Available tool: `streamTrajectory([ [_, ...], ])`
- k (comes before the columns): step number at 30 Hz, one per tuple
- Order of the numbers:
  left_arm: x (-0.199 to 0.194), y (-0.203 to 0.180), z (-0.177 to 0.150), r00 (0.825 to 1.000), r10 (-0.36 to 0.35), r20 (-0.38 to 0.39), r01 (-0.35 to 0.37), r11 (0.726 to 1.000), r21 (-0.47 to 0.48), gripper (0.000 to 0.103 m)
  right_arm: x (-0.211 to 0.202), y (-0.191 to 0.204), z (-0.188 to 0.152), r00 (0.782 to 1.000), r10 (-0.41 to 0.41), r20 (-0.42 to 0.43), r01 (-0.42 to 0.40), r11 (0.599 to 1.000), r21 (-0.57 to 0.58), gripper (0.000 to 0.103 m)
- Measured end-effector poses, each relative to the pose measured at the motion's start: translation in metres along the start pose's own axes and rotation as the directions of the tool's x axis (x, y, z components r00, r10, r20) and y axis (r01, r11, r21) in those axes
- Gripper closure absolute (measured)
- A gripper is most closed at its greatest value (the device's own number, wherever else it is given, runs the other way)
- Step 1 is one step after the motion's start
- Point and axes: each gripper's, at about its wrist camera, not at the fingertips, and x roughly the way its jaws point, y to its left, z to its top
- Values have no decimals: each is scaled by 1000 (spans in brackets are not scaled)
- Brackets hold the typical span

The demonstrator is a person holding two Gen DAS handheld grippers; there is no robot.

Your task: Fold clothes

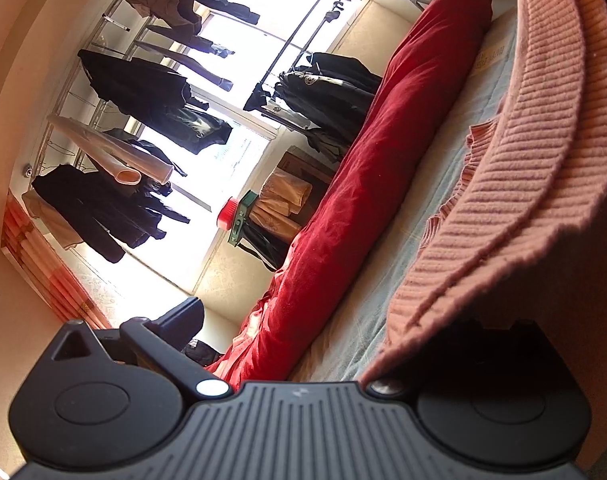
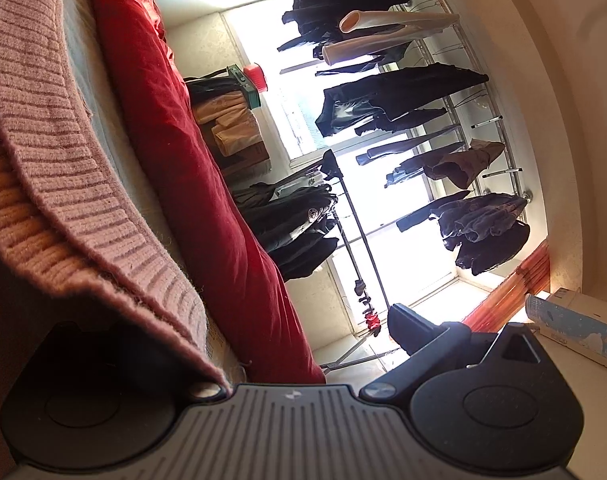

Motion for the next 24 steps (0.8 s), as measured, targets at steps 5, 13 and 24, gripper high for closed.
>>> streamTrajectory([
  [5,35,-5,-2,997,-71,-38,70,997,-23,0,30,12,1,996,78,-32,-78,997,5,0],
  [13,66,-17,-9,976,-193,-102,190,981,-41,0,72,27,-1,965,246,-95,-244,969,35,0],
  [24,41,12,-12,953,-285,-100,286,958,-12,0,55,-16,-14,882,463,-91,-448,882,144,0],
])
